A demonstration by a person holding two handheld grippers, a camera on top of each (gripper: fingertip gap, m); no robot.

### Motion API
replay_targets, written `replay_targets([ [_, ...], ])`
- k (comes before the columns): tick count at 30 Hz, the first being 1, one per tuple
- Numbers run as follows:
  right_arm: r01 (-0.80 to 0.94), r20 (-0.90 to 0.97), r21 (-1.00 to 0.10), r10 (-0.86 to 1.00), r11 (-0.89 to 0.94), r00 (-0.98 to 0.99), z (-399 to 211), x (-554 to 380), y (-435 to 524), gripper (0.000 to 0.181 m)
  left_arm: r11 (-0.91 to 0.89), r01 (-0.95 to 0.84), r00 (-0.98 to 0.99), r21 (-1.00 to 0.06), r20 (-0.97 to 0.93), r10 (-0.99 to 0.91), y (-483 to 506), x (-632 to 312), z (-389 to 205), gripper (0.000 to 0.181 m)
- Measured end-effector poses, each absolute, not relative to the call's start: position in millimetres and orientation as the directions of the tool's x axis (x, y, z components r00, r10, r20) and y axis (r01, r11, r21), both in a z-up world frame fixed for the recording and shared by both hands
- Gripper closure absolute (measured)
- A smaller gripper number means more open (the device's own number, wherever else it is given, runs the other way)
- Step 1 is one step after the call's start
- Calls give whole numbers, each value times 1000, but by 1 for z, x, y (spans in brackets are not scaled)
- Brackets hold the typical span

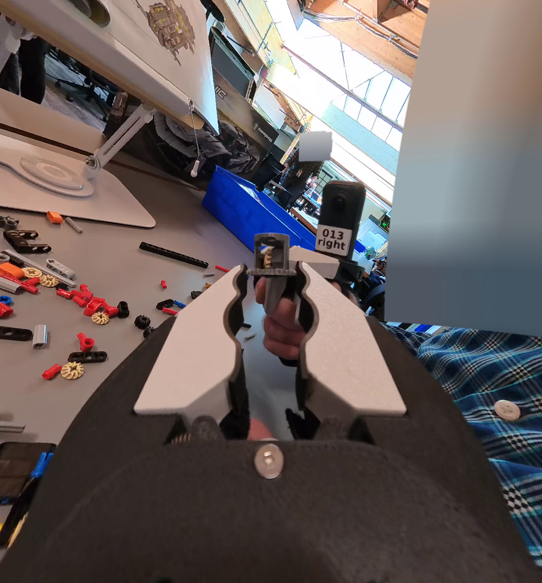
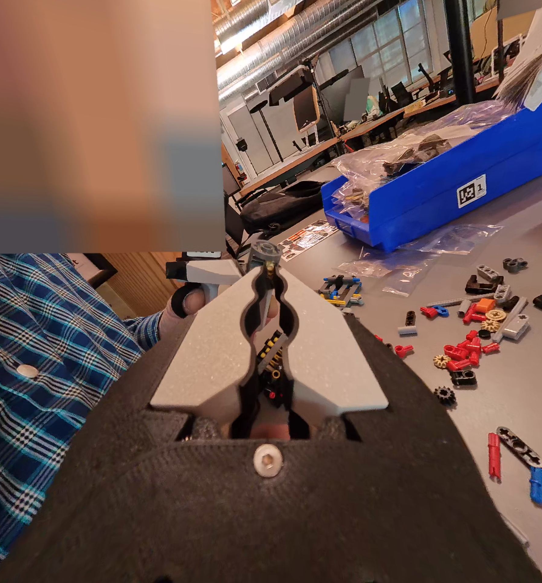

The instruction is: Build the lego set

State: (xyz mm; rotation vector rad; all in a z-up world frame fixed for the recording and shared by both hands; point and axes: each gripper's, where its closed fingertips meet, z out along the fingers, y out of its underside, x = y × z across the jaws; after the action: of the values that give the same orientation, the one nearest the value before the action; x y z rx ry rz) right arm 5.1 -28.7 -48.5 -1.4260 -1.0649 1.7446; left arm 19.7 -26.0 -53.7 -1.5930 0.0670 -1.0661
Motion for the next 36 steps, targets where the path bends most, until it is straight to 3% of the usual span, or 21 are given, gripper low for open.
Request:
replay_targets([
  [36, 87, -383, -924, 896, -373, -226, -56, 13, -31, 171, -392, 481, 539, -784, 617, -573, -31, 30, -60, 153],
])
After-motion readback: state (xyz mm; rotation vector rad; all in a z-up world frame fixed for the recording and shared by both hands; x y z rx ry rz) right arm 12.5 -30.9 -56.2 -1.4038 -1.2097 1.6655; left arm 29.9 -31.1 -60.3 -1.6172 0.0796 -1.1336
